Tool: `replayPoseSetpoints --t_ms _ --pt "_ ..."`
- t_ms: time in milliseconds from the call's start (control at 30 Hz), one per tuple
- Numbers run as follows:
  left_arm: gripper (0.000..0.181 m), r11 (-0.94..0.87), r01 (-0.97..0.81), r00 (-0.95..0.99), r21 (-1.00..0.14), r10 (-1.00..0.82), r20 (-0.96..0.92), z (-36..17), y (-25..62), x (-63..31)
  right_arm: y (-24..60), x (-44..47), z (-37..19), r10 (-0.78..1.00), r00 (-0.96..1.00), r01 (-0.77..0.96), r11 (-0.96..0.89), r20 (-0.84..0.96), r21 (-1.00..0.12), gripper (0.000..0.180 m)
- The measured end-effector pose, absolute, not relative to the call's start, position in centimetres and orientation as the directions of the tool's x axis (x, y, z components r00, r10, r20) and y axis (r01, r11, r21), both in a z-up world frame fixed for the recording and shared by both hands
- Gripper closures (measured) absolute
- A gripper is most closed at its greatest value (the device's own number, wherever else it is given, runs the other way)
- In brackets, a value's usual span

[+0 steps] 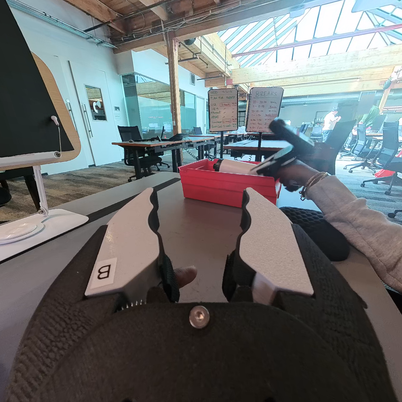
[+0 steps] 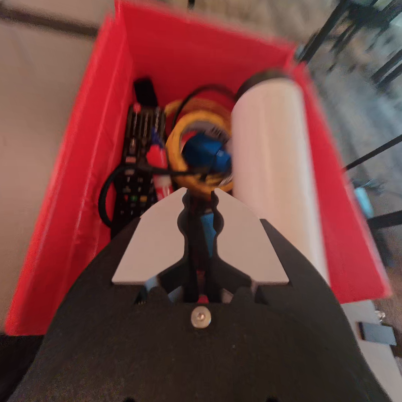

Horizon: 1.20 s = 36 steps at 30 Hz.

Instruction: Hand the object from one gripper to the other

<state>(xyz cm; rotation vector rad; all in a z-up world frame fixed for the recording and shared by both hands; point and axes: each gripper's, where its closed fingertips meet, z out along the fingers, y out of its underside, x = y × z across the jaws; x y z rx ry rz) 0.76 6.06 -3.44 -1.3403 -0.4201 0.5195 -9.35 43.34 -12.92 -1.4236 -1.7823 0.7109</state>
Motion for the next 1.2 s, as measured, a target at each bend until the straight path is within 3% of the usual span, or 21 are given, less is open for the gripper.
replayPoseSetpoints --t_ms 100,200,267,400,467,600,833,933,1033,1133,1200 --pt "0.107 0.140 -0.115 0.816 -0.984 0.578 -0.013 -3.5 6.1 0.8 43.2 -9.6 -6.0 0.975 -0.019 0.196 0.223 0.224 -0.955 0.154" --pt "0.107 0.134 -0.117 0.816 -0.984 0.577 -0.019 -3.6 6.2 0.8 41.1 -7.7 0.4 0.987 -0.053 -0.234 0.134 0.150 -0.963 0.136" --pt "0.107 0.126 -0.120 0.817 -0.985 0.577 -0.025 -3.6 6.3 0.9 39.9 -5.6 3.8 0.988 -0.055 -0.474 0.099 0.142 -0.875 0.119" --pt "0.107 0.102 -0.129 0.819 -0.986 0.572 -0.048 -3.7 6.5 1.1 36.8 0.2 8.2 0.971 0.059 -0.828 0.177 0.230 -0.533 0.092" --pt "0.107 0.086 -0.135 0.822 -0.987 0.566 -0.063 -3.8 6.8 1.3 34.5 1.8 8.7 0.964 0.009 -0.883 0.132 0.264 -0.451 0.080" --pt "0.109 0.052 -0.133 0.845 -0.990 0.528 -0.086 -3.5 7.6 2.5 31.2 2.4 8.3 0.940 -0.152 -0.907 -0.010 0.306 -0.421 0.058" --pt "0.109 0.061 -0.137 0.925 -0.989 0.365 -0.105 1.8 4.9 9.8 29.5 1.3 7.2 0.921 -0.171 -0.884 0.014 0.351 -0.467 0.058" --pt "0.113 0.048 -0.122 0.878 -0.991 0.471 -0.085 3.8 -1.5 10.6 29.4 0.8 6.9 0.916 -0.169 -0.874 0.031 0.363 -0.485 0.057" --pt "0.116 -0.053 -0.029 0.686 -0.998 0.726 -0.059 2.7 -10.0 7.8 29.6 0.3 6.6 0.920 -0.177 -0.862 0.027 0.351 -0.506 0.057" --pt "0.115 -0.140 0.207 0.504 -0.968 0.864 -0.017 -1.7 -16.5 5.3 29.7 -0.2 6.2 0.922 -0.184 -0.849 0.025 0.341 -0.528 0.057" --pt "0.105 -0.181 0.385 0.462 -0.905 0.887 0.020 -5.4 -18.0 4.3 29.8 -0.6 5.8 0.922 -0.185 -0.839 0.032 0.339 -0.544 0.057"
